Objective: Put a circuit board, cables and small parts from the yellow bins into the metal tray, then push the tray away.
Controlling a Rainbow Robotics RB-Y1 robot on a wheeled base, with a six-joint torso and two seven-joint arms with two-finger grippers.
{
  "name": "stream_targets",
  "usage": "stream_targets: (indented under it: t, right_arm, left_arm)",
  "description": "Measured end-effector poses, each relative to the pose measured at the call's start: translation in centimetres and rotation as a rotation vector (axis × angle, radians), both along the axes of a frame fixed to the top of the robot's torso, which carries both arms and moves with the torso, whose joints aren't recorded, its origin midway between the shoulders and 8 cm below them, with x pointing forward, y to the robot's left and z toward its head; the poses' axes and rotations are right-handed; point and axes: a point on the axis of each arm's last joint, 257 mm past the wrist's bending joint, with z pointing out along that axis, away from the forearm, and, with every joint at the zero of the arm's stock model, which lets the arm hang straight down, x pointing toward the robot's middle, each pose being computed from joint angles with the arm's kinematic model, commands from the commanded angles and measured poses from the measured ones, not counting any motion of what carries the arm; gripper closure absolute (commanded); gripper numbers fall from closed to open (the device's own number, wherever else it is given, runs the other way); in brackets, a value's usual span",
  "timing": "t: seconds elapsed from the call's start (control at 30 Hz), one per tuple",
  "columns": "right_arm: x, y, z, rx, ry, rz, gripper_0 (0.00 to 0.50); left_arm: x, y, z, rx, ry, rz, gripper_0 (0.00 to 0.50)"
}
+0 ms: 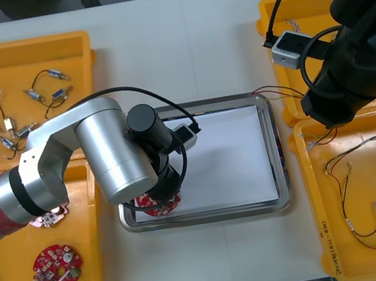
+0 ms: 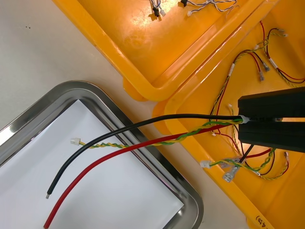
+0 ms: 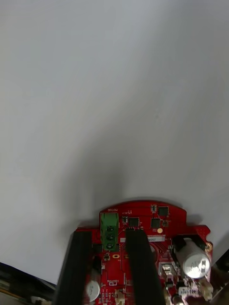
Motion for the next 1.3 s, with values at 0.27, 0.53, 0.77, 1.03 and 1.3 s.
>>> stream_targets:
  t: [0.27, 0.53, 0.77, 1.03, 1.3]
  right_arm:
    - [0.0, 0.0, 0.0, 0.0, 0.0, 0.0, 0.5]
    - [0.0, 0.0, 0.0, 0.0, 0.0, 0.0, 0.5]
    - [0.0, 0.0, 0.0, 0.0, 0.0, 0.0, 0.5]
    - [0.0, 1.0, 0.0, 0.016, 0.001, 0.016, 0.5]
    - [-0.1, 5.1, -0.1, 0.036, 0.025, 0.141, 0.5]
  left_arm:
    - [0.2, 0.2, 0.0, 0.001, -0.007, 0.013, 0.098]
    - [0.4, 0.5, 0.3, 0.005, -0.021, 0.013, 0.1]
    - [-0.1, 0.0, 0.6, -0.01, -0.008, 0.005, 0.06]
    - [-1.5, 0.4, 4.3, -0.049, 0.065, 0.051, 0.012]
    - [-1.3, 2.7, 9.3, -0.098, 0.109, 0.141, 0.0]
